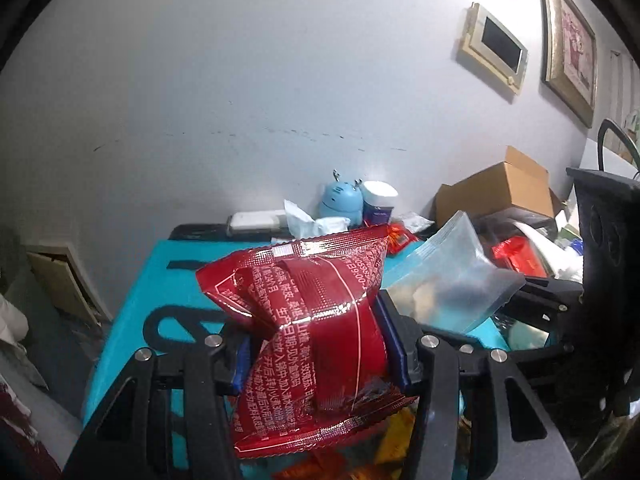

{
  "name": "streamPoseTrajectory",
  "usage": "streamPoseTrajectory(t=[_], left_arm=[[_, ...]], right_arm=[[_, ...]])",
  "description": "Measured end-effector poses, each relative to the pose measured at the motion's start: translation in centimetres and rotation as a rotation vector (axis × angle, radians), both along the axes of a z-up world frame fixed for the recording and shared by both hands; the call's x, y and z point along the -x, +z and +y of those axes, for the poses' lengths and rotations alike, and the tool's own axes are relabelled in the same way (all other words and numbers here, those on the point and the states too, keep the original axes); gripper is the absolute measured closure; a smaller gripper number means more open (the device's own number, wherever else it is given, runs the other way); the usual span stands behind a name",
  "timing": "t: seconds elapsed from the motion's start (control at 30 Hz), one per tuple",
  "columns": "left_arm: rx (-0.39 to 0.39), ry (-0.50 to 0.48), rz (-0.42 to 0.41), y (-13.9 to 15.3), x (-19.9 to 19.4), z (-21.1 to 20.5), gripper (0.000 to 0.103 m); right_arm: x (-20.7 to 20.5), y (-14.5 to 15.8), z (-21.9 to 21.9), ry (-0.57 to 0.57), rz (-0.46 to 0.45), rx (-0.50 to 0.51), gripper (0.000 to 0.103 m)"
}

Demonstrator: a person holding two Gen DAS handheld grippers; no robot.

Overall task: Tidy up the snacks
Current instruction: 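Lift both bags and carry them over the red mesh basket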

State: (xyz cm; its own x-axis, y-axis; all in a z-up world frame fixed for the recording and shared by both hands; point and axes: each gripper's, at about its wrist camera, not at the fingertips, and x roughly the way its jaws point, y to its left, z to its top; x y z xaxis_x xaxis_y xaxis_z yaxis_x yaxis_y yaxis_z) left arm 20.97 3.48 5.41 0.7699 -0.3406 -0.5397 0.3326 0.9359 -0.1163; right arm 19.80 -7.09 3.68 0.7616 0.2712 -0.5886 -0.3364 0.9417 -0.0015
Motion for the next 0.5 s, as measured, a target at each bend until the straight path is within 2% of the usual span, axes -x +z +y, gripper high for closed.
streamPoseTrajectory(t=[0.23,0.37,0.5], left_arm=[[-0.012,0.021,-0.003,-0.5,-3.0,-0.4,0.052],[-0.024,0.020,0.042,-1.9,-4.4,-0.5,0.052],[-0.055,0.021,0.105,-3.7,-5.8,-1.1,0.052]], right_arm=[[-3.7,-1.4,0.5,-0.011,0.017,0.055,0.062],[-5.2,-3.0,-0.2,-0.026,0.048,0.012,0.062],[-5.8,-4.3,-0.4,-0.032,0.088,0.036,0.061]])
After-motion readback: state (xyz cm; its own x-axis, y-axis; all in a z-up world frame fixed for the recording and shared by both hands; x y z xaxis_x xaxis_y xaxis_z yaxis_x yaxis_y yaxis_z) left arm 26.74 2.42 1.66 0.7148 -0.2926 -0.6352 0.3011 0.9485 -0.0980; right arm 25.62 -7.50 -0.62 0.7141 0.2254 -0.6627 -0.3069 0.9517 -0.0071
